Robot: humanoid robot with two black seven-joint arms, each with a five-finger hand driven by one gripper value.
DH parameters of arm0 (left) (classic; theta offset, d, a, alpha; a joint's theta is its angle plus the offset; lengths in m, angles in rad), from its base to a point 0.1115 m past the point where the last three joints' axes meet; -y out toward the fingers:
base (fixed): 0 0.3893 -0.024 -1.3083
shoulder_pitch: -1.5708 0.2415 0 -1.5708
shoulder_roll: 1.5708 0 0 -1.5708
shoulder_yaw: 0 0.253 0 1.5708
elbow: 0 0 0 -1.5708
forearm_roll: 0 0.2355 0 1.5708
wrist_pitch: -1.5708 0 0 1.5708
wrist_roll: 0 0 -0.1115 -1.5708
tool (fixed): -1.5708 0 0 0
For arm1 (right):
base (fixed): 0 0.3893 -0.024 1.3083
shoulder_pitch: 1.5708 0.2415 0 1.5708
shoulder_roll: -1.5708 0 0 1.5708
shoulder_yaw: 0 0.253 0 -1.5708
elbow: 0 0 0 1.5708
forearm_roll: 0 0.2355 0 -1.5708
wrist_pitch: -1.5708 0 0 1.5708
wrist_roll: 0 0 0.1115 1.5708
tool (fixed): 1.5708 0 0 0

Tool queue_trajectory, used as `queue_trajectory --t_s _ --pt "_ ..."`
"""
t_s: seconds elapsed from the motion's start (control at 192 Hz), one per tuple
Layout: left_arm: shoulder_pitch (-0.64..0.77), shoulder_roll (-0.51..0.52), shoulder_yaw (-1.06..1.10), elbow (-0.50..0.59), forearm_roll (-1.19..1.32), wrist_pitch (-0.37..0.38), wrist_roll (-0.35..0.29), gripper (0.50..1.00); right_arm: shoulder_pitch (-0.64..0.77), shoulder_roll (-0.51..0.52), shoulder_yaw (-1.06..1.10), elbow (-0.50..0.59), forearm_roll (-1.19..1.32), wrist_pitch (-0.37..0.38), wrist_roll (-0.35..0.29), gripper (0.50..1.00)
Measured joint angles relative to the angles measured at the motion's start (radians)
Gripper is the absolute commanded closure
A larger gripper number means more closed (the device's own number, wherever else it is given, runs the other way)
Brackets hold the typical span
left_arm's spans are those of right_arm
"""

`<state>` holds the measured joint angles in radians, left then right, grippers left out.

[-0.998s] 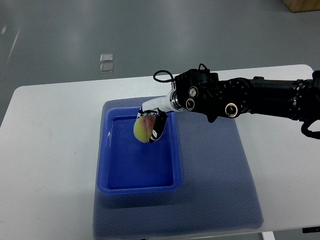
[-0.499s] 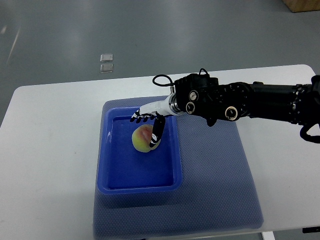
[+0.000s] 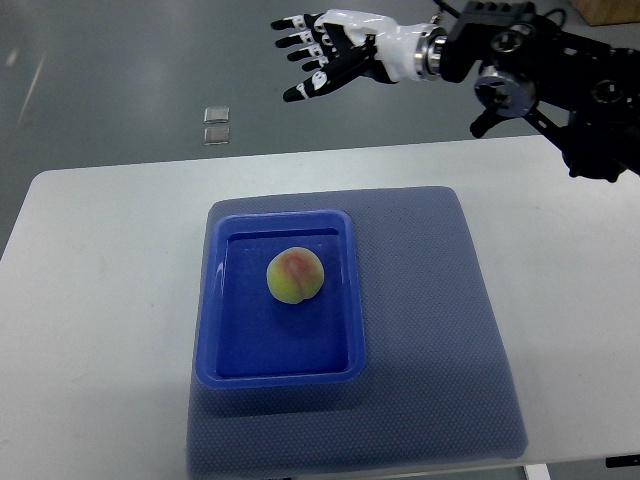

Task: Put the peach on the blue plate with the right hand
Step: 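Open the right hand, releasing the peach, and withdraw upward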

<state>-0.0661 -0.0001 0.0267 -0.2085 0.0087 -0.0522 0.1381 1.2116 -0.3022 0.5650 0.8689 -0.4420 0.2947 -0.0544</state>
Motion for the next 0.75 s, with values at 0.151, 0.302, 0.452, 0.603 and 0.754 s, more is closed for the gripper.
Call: queue_trajectory --t_s 0.151,0.302,0.452,0.603,0.754 --pt "0.0 0.0 0.001 -0.002 0.002 -0.001 0.0 0.5 -0.211 -0.004 0.29 -0.014 0.108 -0.016 0.074 0.57" --pt "0.001 0.0 0.001 -0.003 0.002 -0.002 0.0 0.5 -0.399 0.052 0.513 -0.074 0.206 -0.024 0.212 0.57" --pt "0.0 0.0 0.001 -0.005 0.003 -0.002 0.0 0.5 -0.48 0.157 0.614 -0.184 0.28 -0.015 0.288 0.57" --pt "0.0 0.0 0.001 -0.009 0.003 -0.002 0.0 0.5 -0.516 0.181 0.629 -0.211 0.35 -0.011 0.296 0.57" --pt "0.0 0.0 0.001 -0.009 0.003 -0.002 0.0 0.5 -0.527 0.2 0.63 -0.217 0.366 -0.009 0.297 0.57"
